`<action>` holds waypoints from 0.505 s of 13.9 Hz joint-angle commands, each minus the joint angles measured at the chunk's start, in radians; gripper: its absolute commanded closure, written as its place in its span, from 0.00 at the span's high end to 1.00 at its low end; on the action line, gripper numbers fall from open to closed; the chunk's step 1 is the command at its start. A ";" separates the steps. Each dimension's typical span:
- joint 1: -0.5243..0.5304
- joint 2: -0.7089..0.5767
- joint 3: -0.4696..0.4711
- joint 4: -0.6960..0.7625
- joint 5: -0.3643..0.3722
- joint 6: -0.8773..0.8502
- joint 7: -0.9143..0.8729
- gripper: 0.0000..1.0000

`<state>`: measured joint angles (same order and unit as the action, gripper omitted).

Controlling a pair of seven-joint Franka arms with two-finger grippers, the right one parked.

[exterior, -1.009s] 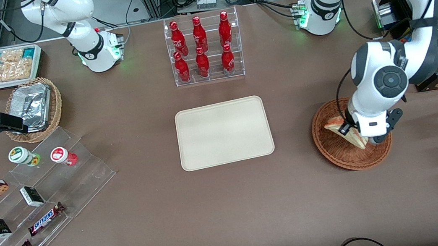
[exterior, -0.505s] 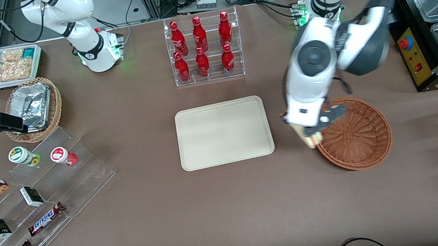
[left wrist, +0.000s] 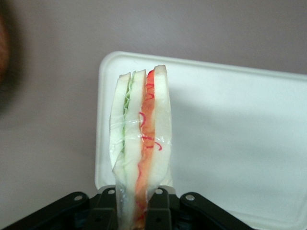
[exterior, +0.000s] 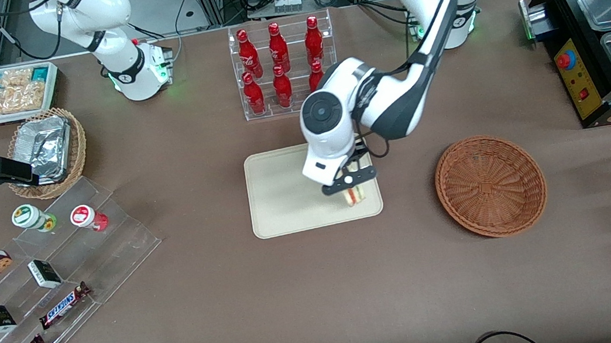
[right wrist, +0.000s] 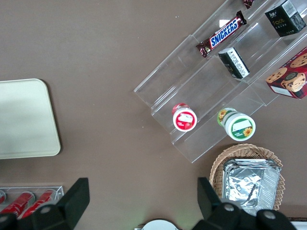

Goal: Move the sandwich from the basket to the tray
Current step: 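Lift the sandwich and carry it over the cream tray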

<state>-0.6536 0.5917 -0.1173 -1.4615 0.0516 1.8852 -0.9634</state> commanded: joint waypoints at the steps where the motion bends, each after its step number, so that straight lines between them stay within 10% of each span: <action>1: -0.009 0.052 -0.027 0.046 -0.019 0.026 0.023 0.00; 7: -0.078 0.161 -0.033 0.041 -0.007 0.135 0.023 0.00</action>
<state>-0.7207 0.7227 -0.1602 -1.4505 0.0486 2.0076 -0.9550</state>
